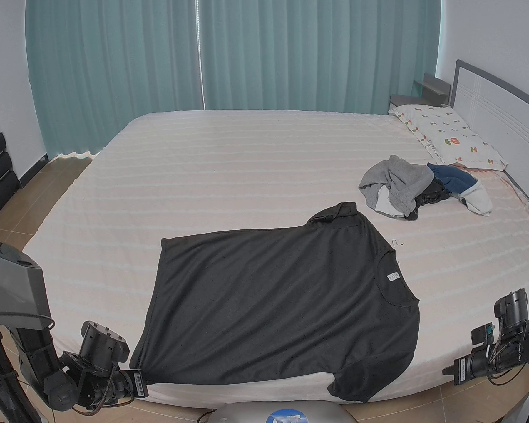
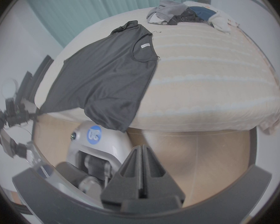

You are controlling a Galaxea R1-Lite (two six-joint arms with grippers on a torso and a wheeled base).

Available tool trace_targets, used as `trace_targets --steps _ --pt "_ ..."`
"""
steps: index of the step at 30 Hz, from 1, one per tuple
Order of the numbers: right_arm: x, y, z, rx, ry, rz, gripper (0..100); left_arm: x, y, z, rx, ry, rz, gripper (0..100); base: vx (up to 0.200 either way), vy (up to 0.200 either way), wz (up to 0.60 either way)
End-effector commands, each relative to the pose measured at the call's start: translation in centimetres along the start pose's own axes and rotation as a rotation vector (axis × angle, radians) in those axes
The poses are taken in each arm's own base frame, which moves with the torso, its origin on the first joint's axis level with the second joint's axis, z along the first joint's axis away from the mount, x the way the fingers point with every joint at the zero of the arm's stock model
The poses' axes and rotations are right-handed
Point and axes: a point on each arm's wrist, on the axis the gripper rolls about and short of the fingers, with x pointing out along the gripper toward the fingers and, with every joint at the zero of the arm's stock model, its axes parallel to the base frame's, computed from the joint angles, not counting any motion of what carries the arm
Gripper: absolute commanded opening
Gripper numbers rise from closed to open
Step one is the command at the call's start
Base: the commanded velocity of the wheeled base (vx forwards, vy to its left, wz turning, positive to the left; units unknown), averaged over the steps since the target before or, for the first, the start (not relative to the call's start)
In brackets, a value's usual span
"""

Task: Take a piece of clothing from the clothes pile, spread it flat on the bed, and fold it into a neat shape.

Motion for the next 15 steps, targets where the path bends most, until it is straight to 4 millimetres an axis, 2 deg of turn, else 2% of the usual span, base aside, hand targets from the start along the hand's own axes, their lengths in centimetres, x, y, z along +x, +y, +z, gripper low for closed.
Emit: trace_targets --steps 1,6,7,14,15 --pt "1.4 -0.1 1.7 0.103 0.006 0.078 0 0.0 0.2 -0.2 0.0 0.008 0.004 0 0.0 0.0 0.0" --pt "2.4 -0.3 2.5 0.167 0.023 0.125 0 0.0 0.2 -0.2 -0.003 0.007 0.0 0 0.0 0.0 0.0" --pt "2.4 -0.3 2.5 0.167 0.023 0.125 100 0.0 0.2 -0.2 -0.003 0.007 0.0 0 0.0 0.0 0.0" --pt "5.0 -0.6 3.1 0.229 0.028 0.192 100 0.0 0.1 -0.2 -0.005 0.003 -0.005 0 0.0 0.0 0.0" --pt "5.9 -0.8 3.4 0.266 0.008 0.194 100 0.0 0.1 -0.1 -0.009 -0.007 -0.011 0 0.0 0.0 0.0"
